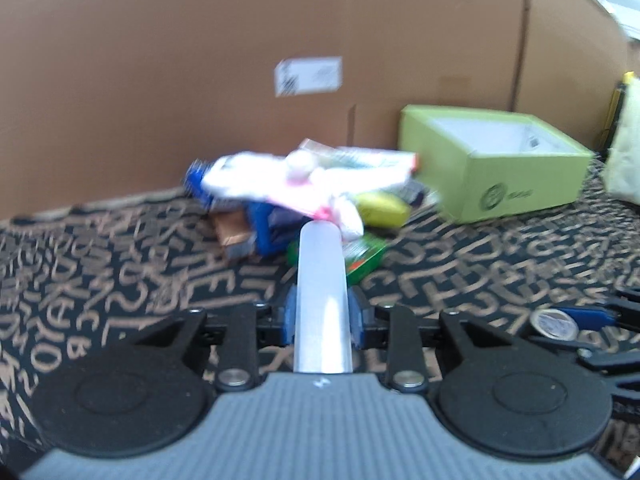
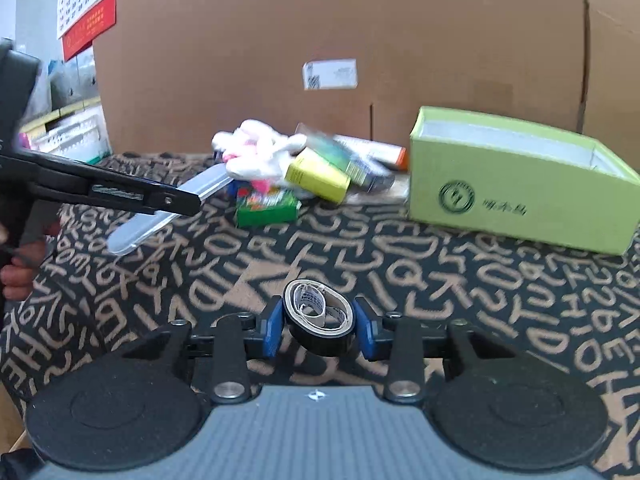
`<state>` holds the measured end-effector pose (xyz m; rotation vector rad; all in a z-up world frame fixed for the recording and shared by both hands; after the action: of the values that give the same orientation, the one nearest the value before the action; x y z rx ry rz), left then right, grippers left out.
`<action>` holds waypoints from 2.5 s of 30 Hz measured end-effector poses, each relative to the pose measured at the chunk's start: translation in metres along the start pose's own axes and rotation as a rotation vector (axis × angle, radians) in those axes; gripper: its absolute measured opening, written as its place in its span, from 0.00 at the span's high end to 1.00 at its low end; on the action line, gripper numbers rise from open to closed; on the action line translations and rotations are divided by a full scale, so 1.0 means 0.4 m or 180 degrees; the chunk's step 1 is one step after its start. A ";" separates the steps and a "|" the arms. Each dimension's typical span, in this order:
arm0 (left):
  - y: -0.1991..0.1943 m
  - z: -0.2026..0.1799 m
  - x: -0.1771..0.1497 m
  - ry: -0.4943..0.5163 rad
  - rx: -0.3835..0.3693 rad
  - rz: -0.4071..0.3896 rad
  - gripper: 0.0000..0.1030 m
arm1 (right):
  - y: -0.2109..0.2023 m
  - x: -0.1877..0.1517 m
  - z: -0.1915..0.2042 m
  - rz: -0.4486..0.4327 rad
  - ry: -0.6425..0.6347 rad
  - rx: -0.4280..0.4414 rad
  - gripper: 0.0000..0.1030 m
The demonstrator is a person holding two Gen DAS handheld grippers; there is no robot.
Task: Organize objects
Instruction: 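Grasp the black tape roll with the right tool while the left tool grasps the clear tube, then drop the tape roll into the lime-green box with the right tool while the left tool drops the tube, then grasp the white gloves with the left tool and the right tool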
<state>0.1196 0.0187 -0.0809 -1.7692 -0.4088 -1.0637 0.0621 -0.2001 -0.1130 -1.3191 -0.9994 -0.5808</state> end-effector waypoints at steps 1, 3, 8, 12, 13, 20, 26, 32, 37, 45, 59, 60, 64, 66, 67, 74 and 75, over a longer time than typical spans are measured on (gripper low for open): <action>-0.011 -0.019 0.017 0.0054 -0.0053 -0.0052 0.74 | -0.005 0.010 -0.011 -0.0045 0.0016 -0.0024 0.60; -0.025 -0.056 0.052 0.0153 -0.0151 -0.0146 0.74 | -0.013 0.034 -0.036 -0.0129 0.0046 -0.0078 0.60; -0.018 -0.158 0.153 0.0401 -0.0383 -0.0295 0.74 | -0.023 0.107 -0.120 -0.0354 0.0077 -0.0317 0.60; 0.027 -0.242 0.247 0.0568 -0.0544 -0.0373 0.74 | -0.017 0.168 -0.203 -0.0507 0.0109 -0.0531 0.60; 0.040 -0.263 0.269 0.0588 -0.0582 -0.0382 0.74 | -0.012 0.184 -0.229 -0.0537 0.0118 -0.0600 0.60; 0.201 -0.394 0.406 0.0469 -0.0990 -0.0279 0.74 | 0.065 0.263 -0.401 -0.0570 0.0276 -0.0963 0.60; 0.404 -0.459 0.473 0.0411 -0.1059 -0.0110 0.74 | 0.177 0.312 -0.538 -0.0413 0.0477 -0.1136 0.60; 0.574 -0.490 0.490 0.0561 -0.0898 0.0038 0.74 | 0.290 0.305 -0.621 -0.0142 0.0497 -0.1242 0.60; 0.646 -0.485 0.467 0.0567 -0.0896 0.0155 0.44 | 0.365 0.270 -0.648 0.0109 0.0482 -0.1172 0.55; 0.484 -0.455 0.462 0.0665 -0.0694 -0.0464 0.00 | 0.193 0.283 -0.654 -0.0517 0.0907 -0.1085 0.22; 0.136 -0.357 0.225 0.0345 -0.0343 -0.0562 0.00 | -0.011 0.164 -0.396 -0.0649 0.1116 -0.0530 0.11; 0.115 -0.332 0.204 0.0258 -0.0306 -0.0553 0.00 | -0.009 0.150 -0.371 -0.0604 0.1107 -0.0469 0.11; 0.061 -0.219 0.121 -0.0161 -0.0161 -0.0520 0.00 | 0.006 0.104 -0.282 -0.0409 0.1089 -0.0258 0.11; 0.037 -0.167 0.087 -0.0329 -0.0075 -0.0499 0.00 | 0.017 0.088 -0.240 -0.0328 0.1027 -0.0190 0.11; 0.027 -0.140 0.074 -0.0406 -0.0019 -0.0493 0.00 | 0.023 0.080 -0.218 -0.0291 0.0984 -0.0160 0.11; -0.004 0.015 -0.028 -0.0830 0.0299 -0.0352 0.00 | 0.042 0.070 -0.120 -0.0182 0.0788 0.0053 0.11; -0.005 0.028 -0.038 -0.0869 0.0304 -0.0340 0.00 | 0.054 0.077 -0.109 -0.0173 0.0762 0.0062 0.11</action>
<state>0.1152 0.0323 -0.0933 -1.8280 -0.7173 -0.8615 0.1068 -0.2323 -0.0957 -1.1768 -0.8434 -0.7499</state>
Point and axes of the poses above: each gripper's, at about its wrist camera, not at the fingertips, and y roughly the way its jaws point, z to its left, x to its top, the point moved 10 cm from there along y, roughly the way its jaws point, and after that the axes turned 12 degrees about -x, right-handed, at the moved point
